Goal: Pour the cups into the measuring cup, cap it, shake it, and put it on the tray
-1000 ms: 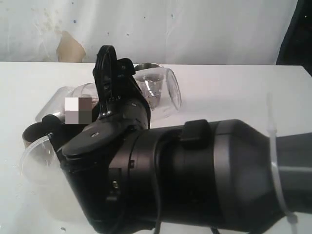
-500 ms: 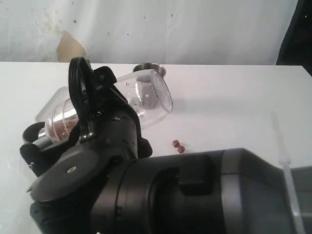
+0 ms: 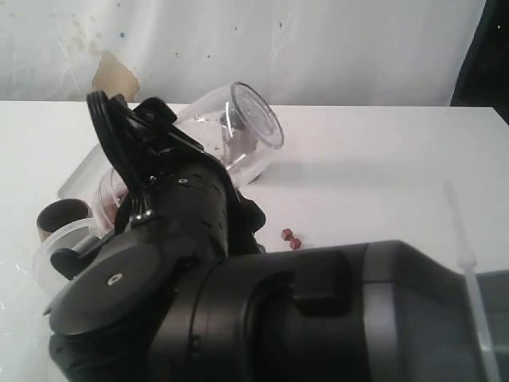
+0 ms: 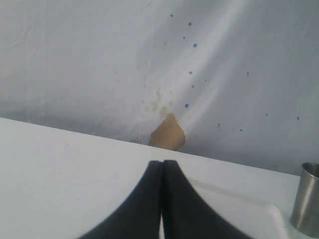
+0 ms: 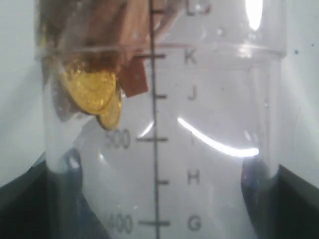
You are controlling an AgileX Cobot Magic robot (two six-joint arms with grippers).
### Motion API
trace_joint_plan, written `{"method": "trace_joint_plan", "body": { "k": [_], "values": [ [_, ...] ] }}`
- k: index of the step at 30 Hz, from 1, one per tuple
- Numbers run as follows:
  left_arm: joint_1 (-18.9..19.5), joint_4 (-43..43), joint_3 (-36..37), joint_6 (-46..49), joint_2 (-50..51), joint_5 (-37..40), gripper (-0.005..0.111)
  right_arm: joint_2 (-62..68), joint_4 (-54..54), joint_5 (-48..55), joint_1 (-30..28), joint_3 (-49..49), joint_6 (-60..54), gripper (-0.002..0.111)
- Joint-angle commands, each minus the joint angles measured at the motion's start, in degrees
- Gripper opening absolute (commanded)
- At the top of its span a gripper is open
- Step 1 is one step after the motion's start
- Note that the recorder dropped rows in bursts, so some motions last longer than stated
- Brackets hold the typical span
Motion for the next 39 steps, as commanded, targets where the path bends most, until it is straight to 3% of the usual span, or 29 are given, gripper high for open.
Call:
{"method": "trace_joint_plan", "body": {
  "k": [1,39],
  "values": [
    [-0.1,0.1,0.3,0.1,-0.3,-0.6,0.000,-1.1,-3.2,0.4,0.0,-0.6,-2.6,0.000],
    [-0.1,0.1,0.3,0.1,-0.3,-0.6,0.000,-1.1,-14.4,-4.4,0.0,-0.6,-2.6,0.000]
  ]
}}
